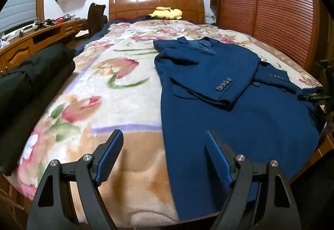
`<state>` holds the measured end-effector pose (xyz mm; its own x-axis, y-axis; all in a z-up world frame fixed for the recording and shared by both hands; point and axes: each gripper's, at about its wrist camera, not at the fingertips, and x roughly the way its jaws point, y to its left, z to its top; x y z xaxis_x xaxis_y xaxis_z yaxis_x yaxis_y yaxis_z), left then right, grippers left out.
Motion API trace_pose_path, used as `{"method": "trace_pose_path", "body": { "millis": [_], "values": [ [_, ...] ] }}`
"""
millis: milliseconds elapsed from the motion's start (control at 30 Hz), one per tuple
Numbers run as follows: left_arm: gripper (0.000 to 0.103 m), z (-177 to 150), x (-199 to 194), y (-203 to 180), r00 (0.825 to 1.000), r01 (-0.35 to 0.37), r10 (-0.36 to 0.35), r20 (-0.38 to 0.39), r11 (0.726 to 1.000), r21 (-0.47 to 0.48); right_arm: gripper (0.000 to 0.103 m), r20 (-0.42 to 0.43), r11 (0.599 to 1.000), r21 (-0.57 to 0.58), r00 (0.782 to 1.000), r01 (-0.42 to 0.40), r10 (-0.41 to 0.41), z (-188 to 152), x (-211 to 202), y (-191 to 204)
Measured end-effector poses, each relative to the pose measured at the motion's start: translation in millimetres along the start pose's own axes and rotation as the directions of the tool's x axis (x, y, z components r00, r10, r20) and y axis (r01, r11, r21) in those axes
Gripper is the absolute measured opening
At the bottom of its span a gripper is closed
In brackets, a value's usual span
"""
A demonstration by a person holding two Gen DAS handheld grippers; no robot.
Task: Fold large clothes
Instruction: 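Move both grippers down to the jacket hem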
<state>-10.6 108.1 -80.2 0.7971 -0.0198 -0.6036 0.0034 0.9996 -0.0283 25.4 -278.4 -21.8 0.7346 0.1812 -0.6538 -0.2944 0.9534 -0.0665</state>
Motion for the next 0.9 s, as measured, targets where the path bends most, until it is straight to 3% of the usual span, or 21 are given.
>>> {"method": "trace_pose_path", "body": {
  "millis": [300, 333, 500, 900],
  "values": [
    [0.081, -10.4, -5.7, 0.0, 1.000, 0.030, -0.030, -0.002, 0.999, -0.017, 0.079, 0.022, 0.999, -0.011, 0.999, 0.038, -0.038, -11.9, -50.6, -36.5],
    [0.076, -11.6, -5.9, -0.2, 0.999, 0.036, -0.036, -0.004, 0.999, -0.018, 0.079, 0.017, 0.999, -0.005, 0.999, 0.033, -0.033, -17.3, -52.2, -39.6],
    [0.059, -21.4, -8.1, -3.1, 0.999, 0.033, -0.033, -0.014, 0.999, 0.004, 0.078, -0.026, 1.000, 0.005, 1.000, 0.004, -0.003, -40.0, -47.1, -42.5],
    [0.058, -32.4, -15.8, -4.6, 0.999, 0.035, -0.035, -0.020, 0.999, 0.002, 0.070, -0.033, 0.998, -0.003, 0.997, -0.064, 0.064, -55.8, -37.5, -38.8]
  ]
}}
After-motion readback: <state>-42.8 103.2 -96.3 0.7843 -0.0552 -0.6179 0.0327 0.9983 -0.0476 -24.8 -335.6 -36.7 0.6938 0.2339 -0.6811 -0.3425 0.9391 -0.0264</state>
